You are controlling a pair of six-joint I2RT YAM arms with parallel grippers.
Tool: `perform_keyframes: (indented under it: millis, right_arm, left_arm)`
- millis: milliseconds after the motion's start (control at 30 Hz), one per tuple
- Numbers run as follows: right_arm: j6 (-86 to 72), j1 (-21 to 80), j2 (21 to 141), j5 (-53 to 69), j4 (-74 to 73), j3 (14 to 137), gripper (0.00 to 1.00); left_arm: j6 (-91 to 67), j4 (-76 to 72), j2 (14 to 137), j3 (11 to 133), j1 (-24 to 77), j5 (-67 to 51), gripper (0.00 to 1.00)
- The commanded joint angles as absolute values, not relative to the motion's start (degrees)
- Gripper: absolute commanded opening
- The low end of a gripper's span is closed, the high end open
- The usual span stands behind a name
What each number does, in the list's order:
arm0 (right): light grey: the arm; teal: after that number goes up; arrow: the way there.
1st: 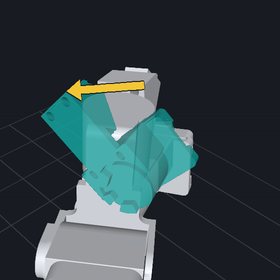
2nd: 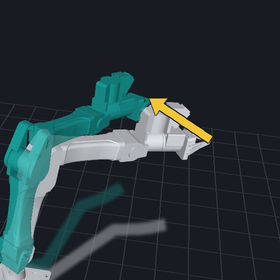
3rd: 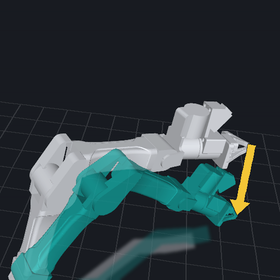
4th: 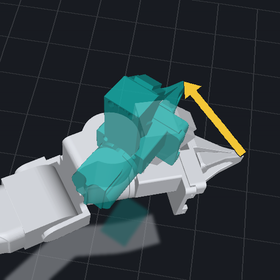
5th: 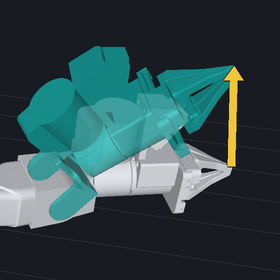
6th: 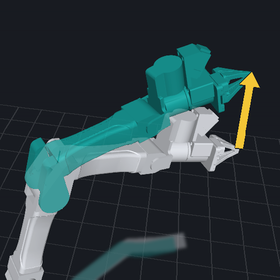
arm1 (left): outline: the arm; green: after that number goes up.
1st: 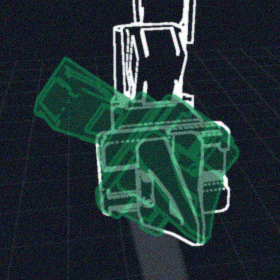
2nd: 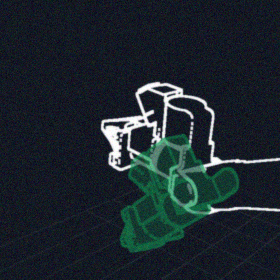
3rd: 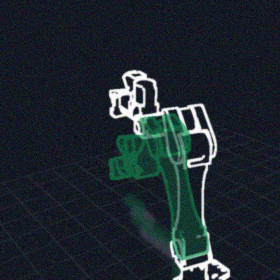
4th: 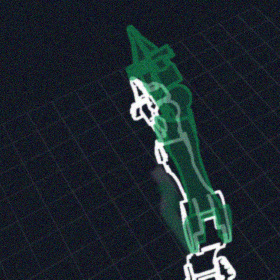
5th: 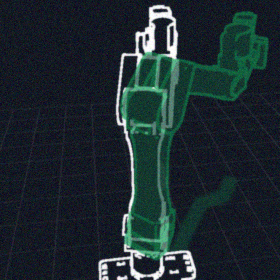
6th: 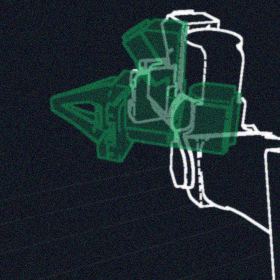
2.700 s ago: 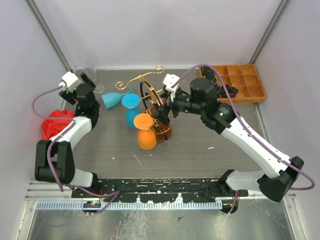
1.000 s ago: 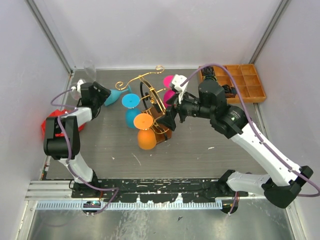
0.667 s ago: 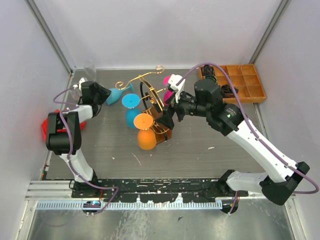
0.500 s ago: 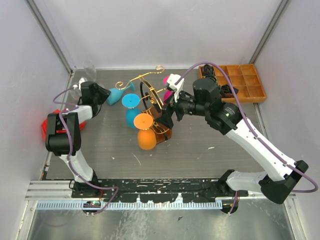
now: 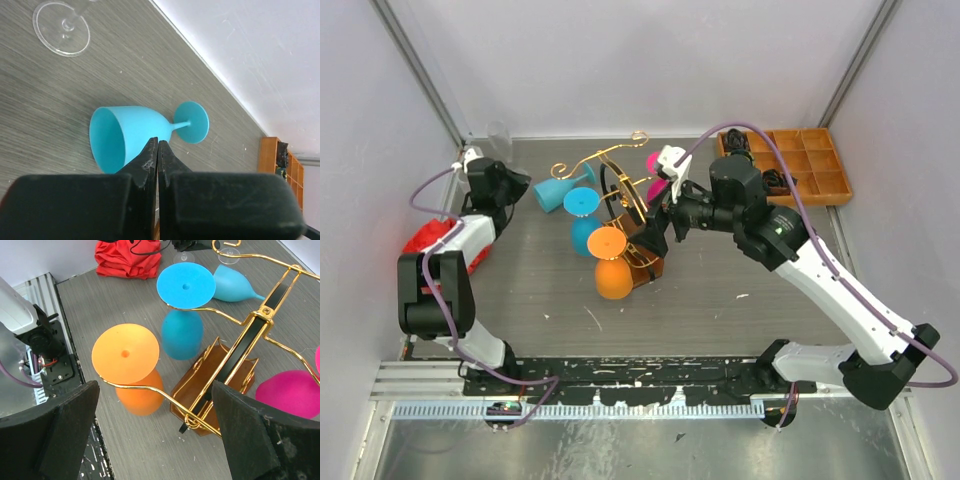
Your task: Take the wine glass off the wine glass rack
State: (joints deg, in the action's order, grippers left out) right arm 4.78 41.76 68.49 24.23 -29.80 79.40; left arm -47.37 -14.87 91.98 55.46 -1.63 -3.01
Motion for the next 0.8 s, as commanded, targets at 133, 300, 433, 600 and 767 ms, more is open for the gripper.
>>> perform_keyframes:
  millis: [133, 300, 433, 600, 767]
  right_arm:
    - [3.34, 41.57, 64.69, 25.22, -28.83, 81.67, 1.00]
    - [4.02, 41.57, 64.57, 24.34, -29.49, 81.62, 1.00]
    - [3.88, 41.57, 65.48, 24.82, -29.27, 81.58, 1.00]
    - [3.75, 41.57, 66.15, 25.13, -29.23, 81.40, 1.00]
    - [4.49, 41.51, 66.64, 24.54, -29.44, 81.42, 1.00]
  left_arm:
    - [-46.33, -9.01, 91.92, 56.10, -1.97, -3.53, 0.30]
    - [-47.50, -5.73, 91.69, 54.76, -1.94, -2.58, 0.39]
    - [-47.07, -5.76, 94.11, 55.13, -1.94, -5.34, 0.45]
    - [-47.86, -9.42, 98.79, 56.83, -1.90, -9.40, 0.48]
    - [-46.87, -11.41, 103.45, 60.54, -1.55, -11.64, 0.50]
